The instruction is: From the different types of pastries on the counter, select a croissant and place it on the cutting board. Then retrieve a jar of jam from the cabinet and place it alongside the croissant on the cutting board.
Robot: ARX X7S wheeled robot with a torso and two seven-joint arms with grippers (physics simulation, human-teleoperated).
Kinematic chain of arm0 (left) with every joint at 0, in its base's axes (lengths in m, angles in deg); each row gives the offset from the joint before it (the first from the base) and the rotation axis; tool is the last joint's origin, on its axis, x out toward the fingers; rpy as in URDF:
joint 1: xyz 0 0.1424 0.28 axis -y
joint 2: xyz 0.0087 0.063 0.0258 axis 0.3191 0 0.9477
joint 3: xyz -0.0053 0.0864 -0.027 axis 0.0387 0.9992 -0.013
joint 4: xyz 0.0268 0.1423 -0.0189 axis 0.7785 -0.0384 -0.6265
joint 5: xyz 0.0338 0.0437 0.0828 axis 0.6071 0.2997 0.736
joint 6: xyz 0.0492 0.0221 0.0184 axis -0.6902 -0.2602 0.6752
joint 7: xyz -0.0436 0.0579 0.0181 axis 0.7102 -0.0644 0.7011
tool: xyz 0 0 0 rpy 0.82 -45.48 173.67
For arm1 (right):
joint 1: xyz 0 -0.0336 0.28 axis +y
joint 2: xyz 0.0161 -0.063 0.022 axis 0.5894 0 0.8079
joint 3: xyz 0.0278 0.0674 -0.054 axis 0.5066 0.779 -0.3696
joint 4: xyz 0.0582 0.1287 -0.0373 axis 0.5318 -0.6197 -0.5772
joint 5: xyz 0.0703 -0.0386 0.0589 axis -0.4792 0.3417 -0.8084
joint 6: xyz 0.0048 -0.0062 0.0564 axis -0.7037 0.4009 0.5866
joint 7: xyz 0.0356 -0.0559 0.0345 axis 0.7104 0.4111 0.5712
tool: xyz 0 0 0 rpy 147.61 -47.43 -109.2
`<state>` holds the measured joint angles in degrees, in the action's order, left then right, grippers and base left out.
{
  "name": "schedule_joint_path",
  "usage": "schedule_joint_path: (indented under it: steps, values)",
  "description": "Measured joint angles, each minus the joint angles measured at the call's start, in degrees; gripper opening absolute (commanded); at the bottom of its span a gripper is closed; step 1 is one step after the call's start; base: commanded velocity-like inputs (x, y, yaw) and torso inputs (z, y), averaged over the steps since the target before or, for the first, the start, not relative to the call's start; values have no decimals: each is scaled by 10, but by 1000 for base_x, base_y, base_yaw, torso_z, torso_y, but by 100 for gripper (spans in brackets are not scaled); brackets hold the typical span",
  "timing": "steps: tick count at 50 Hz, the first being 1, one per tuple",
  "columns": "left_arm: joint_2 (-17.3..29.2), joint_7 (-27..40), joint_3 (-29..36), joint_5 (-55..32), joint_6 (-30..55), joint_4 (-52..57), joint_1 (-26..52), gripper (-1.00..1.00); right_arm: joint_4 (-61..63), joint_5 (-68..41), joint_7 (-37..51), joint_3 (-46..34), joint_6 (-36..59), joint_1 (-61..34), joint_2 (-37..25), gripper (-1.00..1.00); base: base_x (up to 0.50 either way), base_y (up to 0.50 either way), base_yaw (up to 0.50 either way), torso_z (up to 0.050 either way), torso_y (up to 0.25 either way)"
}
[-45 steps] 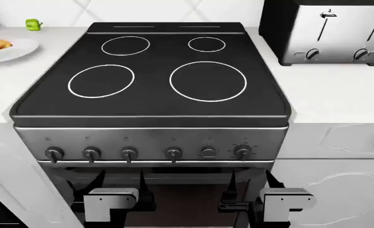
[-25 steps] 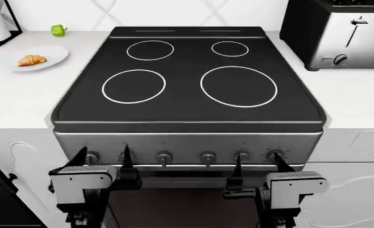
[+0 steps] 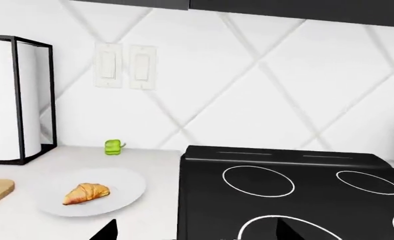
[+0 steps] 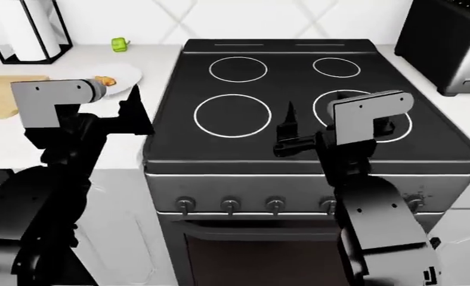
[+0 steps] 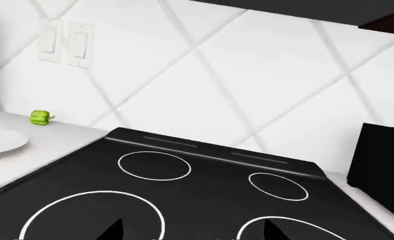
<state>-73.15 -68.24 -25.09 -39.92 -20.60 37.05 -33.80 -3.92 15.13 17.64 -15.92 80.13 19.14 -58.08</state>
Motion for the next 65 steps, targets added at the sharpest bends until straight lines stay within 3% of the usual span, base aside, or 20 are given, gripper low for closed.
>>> schedule_joint_path:
  steps: [15, 46, 65]
  values:
    - [3, 0, 5, -9, 21, -50, 64, 100, -56, 3, 0, -35, 12, -61, 0, 100, 0, 500, 0, 0, 0]
    - [3, -5, 25, -14, 17, -101, 90, 100, -132, -2, 7, -70, -14, -101, 0, 100, 2, 500, 0, 0, 0]
    - [3, -2, 35, -15, 15, -105, 97, 100, -144, -18, 5, -75, -23, -104, -6, 100, 294, 482, 0, 0, 0]
